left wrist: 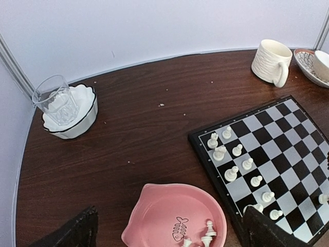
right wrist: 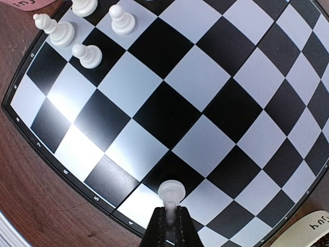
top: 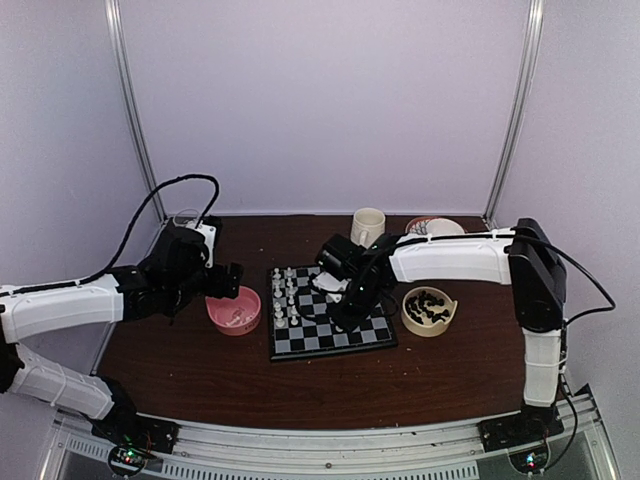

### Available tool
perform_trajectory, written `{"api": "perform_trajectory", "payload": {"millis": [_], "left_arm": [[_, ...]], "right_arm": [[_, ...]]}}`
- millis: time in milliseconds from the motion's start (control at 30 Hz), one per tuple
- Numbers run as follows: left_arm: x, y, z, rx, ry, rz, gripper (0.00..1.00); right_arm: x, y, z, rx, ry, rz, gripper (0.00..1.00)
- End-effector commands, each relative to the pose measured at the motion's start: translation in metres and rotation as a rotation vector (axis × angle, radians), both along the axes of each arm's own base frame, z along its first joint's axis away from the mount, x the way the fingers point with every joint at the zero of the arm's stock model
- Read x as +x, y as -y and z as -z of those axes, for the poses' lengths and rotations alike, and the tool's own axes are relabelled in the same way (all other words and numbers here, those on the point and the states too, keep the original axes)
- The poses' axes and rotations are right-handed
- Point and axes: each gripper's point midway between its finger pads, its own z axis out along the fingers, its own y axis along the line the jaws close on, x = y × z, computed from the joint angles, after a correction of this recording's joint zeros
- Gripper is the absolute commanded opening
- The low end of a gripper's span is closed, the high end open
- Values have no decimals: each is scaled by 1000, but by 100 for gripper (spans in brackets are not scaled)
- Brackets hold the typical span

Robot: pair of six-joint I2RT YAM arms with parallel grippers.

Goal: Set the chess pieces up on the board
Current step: Place the knight on the chessboard, then pick up the knight from the chessboard.

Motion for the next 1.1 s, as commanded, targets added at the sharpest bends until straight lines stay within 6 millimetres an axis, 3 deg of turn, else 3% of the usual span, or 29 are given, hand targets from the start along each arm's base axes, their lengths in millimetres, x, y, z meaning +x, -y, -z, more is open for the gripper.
{"api": "perform_trajectory", "payload": {"millis": [0, 167, 333, 567, 933, 1067], "left_arm": [[2, -3, -7, -37, 18, -33, 97], [3, 0, -2, -41, 0, -30, 98], [2, -2, -6, -57, 13, -31, 97], [-1, -2, -8, -70, 21, -24, 97], [-2, -5, -11, -84, 29, -38, 98], [-3, -8, -14, -92, 40, -46, 98]], "right_arm": [[3, 0, -3, -29, 24, -9, 0], [3, -1, 5, -43, 9, -14, 1], [2, -2, 5, -40, 4, -14, 16], [2, -2, 0, -28, 19, -13, 25], [1, -6, -1, -12, 14, -20, 14], [-1, -10, -4, 5, 21, -35, 3]]}}
